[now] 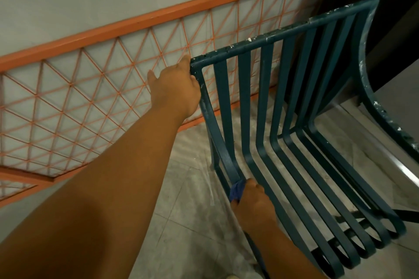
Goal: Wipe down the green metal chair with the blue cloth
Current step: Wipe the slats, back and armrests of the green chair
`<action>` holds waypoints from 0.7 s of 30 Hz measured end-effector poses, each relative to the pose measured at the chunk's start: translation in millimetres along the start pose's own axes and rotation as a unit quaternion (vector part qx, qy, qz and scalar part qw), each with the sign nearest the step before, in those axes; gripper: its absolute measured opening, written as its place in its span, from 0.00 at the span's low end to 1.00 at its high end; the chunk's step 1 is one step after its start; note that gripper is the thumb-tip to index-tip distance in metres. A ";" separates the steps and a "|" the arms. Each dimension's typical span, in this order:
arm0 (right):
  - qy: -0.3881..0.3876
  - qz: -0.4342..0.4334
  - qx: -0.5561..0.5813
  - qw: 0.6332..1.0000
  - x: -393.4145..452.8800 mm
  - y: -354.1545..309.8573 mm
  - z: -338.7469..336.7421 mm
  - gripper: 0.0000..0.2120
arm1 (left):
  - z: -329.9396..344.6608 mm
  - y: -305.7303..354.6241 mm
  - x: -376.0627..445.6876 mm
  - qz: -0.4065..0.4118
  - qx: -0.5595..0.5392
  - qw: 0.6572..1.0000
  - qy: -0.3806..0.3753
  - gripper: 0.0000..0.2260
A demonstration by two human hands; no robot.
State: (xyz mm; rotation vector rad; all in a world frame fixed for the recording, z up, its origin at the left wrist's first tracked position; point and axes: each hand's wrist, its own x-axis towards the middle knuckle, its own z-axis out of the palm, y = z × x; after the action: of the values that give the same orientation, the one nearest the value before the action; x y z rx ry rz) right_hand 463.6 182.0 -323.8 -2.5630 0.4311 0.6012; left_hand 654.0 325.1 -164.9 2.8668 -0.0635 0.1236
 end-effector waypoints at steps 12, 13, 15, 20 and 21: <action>0.042 -0.056 0.068 0.995 55.9 -30.8 -0.2 0.12 | 1.0 6.8 -1.6 -0.014 0.061 0.998 -0.016 0.22; 0.019 -0.050 0.063 0.997 47.8 -15.8 8.2 0.10 | 0.3 7.7 -2.8 -0.015 0.065 0.998 -0.021 0.23; -0.009 -0.047 0.030 0.998 27.5 11.0 21.0 0.10 | -1.4 8.1 -4.6 -0.020 0.067 0.997 -0.033 0.24; 0.013 -0.038 0.049 0.998 -15.4 30.8 23.1 0.21 | -11.1 11.6 -7.5 -0.040 0.043 0.997 -0.058 0.26; 0.015 -0.041 0.078 0.996 -18.2 30.3 22.6 0.22 | -13.0 12.8 -8.0 -0.041 0.040 0.996 -0.062 0.26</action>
State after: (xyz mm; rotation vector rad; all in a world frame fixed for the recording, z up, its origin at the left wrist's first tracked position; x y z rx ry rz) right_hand 428.5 171.4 -344.1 -2.4310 0.3668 0.4819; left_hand 644.3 316.6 -149.8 2.9492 0.0366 -0.0708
